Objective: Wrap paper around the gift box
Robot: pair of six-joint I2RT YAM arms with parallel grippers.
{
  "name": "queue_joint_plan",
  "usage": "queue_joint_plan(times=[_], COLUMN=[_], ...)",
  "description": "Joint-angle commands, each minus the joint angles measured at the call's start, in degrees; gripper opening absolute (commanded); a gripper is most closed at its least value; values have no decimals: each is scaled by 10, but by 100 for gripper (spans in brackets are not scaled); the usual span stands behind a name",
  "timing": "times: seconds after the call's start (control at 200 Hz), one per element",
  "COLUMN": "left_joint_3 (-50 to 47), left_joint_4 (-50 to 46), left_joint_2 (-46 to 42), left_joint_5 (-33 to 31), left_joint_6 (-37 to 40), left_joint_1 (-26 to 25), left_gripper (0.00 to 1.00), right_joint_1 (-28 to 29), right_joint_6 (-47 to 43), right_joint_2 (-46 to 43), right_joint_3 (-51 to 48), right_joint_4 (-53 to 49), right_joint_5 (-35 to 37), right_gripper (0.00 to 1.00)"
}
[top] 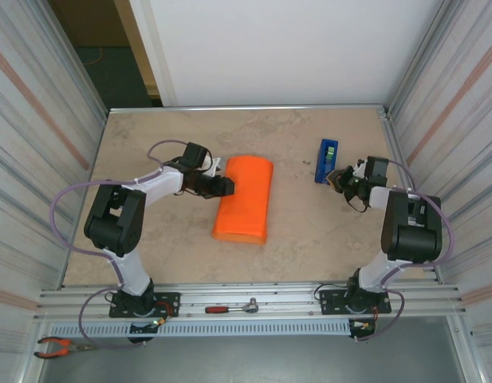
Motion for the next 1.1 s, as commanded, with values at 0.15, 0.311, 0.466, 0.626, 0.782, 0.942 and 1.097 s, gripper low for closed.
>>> queue_joint_plan(times=[0.15, 0.311, 0.466, 0.626, 0.782, 0.942, 1.097], left_joint_3=[-32, -32, -33, -31, -32, -32, -32], left_joint_4=[-90, -90, -90, -93, -94, -93, -93], left_joint_2=[49, 48, 48, 48, 48, 49, 49], left_joint_5=[-78, -78, -79, -79, -80, -79, -79], left_joint_6=[21, 21, 21, 21, 22, 21, 21], left_joint_1=[-17, -17, -17, -17, -17, -17, -17], left_gripper=[49, 49, 49, 49, 49, 49, 49], right_joint_1=[21, 41, 47, 68, 116, 177, 238], right_joint_6=[41, 55, 53, 2, -48, -87, -129], right_joint_2=[67, 93, 70, 0, -44, -40, -21], right_joint_3=[-2, 9, 4, 29, 80, 134, 189], right_joint_4=[16, 31, 38, -45, -131, -185, -239], right_joint_5=[8, 18, 4, 4, -3, -36, -46], right_gripper=[0, 0, 0, 0, 0, 0, 0])
